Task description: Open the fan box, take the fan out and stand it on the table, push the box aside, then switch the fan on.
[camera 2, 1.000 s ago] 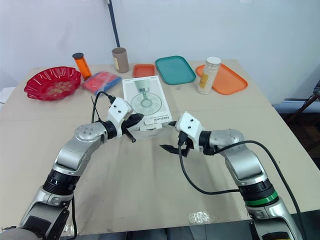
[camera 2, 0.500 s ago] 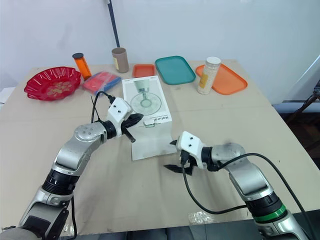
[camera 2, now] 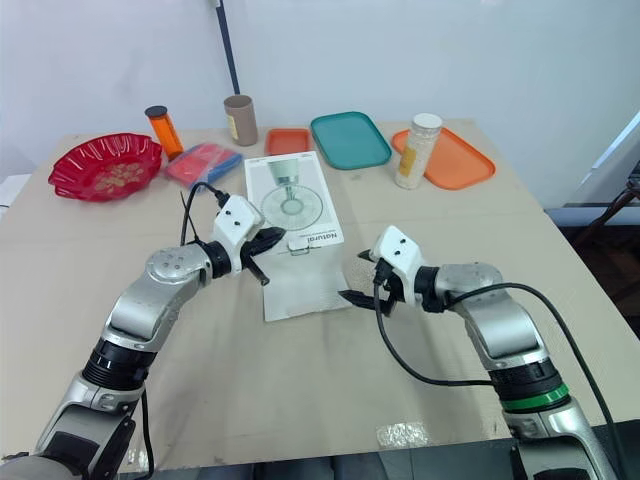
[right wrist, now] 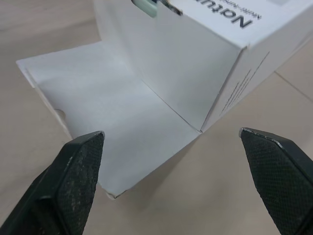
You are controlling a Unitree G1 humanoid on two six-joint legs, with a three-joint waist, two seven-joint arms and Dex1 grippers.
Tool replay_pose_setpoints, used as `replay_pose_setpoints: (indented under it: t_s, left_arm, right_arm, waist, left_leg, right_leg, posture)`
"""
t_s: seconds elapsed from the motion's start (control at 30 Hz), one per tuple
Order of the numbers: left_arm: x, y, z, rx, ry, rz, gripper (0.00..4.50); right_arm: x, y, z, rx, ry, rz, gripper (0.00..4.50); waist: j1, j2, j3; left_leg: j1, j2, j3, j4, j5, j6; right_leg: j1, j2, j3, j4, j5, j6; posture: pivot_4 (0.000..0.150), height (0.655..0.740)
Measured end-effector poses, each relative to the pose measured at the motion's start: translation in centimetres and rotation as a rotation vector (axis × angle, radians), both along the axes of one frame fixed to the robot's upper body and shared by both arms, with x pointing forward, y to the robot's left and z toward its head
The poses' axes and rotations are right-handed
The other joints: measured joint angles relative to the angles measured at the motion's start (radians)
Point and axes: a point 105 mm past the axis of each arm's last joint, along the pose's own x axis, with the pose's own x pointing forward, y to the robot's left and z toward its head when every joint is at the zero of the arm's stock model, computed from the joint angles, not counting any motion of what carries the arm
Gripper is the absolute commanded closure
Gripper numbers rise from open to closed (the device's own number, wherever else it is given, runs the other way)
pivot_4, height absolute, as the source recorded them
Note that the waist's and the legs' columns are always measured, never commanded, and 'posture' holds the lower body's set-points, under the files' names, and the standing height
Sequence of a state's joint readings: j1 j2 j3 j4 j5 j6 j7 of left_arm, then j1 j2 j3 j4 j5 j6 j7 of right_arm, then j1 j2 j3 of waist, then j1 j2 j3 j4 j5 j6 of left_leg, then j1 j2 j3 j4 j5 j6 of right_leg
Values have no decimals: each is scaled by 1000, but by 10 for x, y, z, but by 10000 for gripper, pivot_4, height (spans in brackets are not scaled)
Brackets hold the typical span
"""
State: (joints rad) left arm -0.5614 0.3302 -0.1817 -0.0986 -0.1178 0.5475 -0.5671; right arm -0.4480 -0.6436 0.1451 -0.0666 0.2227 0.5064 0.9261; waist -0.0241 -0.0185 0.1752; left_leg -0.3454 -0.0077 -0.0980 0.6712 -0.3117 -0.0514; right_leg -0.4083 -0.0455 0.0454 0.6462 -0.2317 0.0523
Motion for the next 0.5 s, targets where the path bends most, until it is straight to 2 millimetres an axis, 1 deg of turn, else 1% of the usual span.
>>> replay_pose_setpoints:
  t_s: [0.13,0.33,0.5]
  left_arm:
    - [0,0,0,0,1,1,44503]
    - [-1,1,0,1,1,3,44503]
    - [-1,1,0,3,5,7,44503]
  right_arm:
    - [8,9,-10,17,21,-3,0]
    - [12,19,-12,36,17,11,0]
    - [12,19,-12,38,18,11,0]
  waist:
    - [0,0,0]
    - [0,0,0]
    - [-1,0,0]
  left_leg:
    - [0,0,0,0,0,0]
    - [0,0,0,0,0,0]
    - [0,0,0,0,0,0]
  right_leg:
    - [0,0,0,0,0,0]
    - [0,0,0,0,0,0]
    - [0,0,0,0,0,0]
  posture:
    - [1500,7400]
    - [1500,7400]
    - [1500,7400]
